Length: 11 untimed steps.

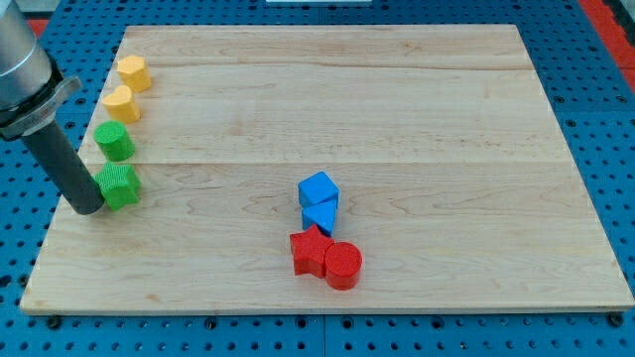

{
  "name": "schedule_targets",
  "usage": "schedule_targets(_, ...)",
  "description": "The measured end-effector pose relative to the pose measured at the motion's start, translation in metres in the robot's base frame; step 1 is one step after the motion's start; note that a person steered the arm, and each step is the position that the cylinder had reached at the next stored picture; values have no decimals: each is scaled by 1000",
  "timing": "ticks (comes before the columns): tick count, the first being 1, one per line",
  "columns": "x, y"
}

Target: Move the red circle to the bottom of the blue triangle

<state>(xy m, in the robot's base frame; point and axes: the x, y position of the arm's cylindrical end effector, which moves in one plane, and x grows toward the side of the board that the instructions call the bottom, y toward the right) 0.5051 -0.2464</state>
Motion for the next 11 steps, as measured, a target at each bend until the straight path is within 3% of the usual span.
schedule_targets(1,4,3)
schedule_targets(3,78,25)
schedule_targets(5,112,208)
schedule_targets(6,114,272)
schedule_targets(11,66,281)
